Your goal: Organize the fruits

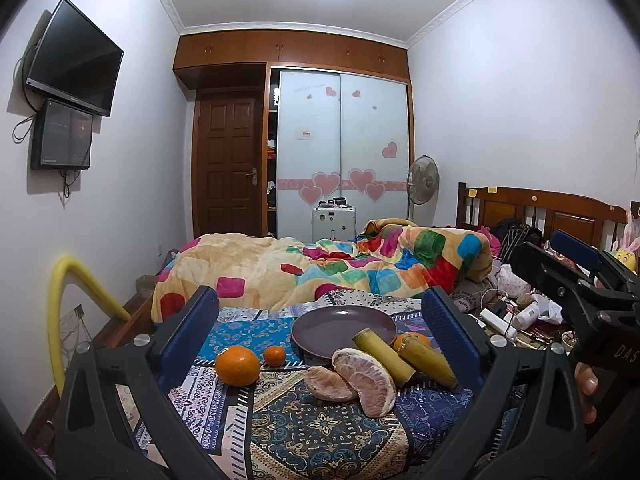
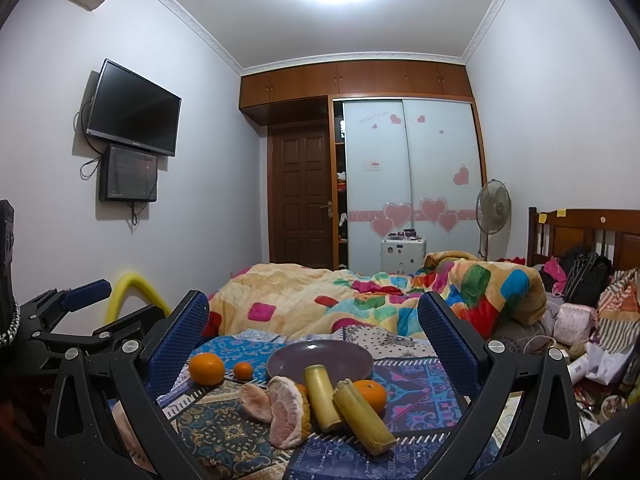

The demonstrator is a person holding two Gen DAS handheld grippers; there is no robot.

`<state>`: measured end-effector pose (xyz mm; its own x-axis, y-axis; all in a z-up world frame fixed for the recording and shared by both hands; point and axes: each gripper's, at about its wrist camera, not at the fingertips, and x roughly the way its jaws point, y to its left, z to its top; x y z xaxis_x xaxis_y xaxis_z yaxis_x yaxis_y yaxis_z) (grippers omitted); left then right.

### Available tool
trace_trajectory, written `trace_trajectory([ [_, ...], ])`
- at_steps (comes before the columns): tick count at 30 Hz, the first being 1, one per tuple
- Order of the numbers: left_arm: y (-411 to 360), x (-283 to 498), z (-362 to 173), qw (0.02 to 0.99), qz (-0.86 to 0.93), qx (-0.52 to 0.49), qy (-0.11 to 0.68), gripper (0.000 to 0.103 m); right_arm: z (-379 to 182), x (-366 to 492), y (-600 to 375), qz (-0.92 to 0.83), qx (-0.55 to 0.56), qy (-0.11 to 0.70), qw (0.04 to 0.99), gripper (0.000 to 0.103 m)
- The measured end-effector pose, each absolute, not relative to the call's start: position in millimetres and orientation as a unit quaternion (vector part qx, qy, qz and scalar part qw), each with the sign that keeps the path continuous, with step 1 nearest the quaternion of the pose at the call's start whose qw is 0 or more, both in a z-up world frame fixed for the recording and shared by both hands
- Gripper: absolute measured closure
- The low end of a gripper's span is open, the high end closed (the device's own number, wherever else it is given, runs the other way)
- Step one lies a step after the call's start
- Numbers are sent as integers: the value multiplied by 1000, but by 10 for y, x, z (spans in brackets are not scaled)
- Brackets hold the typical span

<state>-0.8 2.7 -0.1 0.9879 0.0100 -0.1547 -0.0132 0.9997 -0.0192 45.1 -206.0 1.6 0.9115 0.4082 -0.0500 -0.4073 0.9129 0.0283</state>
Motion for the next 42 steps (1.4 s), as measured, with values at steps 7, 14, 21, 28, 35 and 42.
trace_trajectory([
  [7, 22, -7, -4, 997, 7, -10, 77, 0, 8, 475, -2070, 208, 12, 32, 978, 0],
  [14, -2, 8, 7, 997, 6, -9, 77, 0, 7, 475, -2069, 207, 12, 32, 978, 0],
  [21, -3, 4, -1, 997, 5, -9, 77, 0, 3, 486, -2078, 209, 14, 33, 977, 0],
  [28, 1, 23, -5, 997, 6, -9, 76, 0, -2, 490, -2080, 210, 17, 32, 977, 0],
  [35, 10, 75, -41, 997, 11, -8, 79, 0, -36, 542, -2064, 206, 14, 37, 978, 0],
  [42, 133, 300, -229, 993, 22, -5, 113, 0, -198, 737, -2045, 188, -4, 64, 980, 0],
])
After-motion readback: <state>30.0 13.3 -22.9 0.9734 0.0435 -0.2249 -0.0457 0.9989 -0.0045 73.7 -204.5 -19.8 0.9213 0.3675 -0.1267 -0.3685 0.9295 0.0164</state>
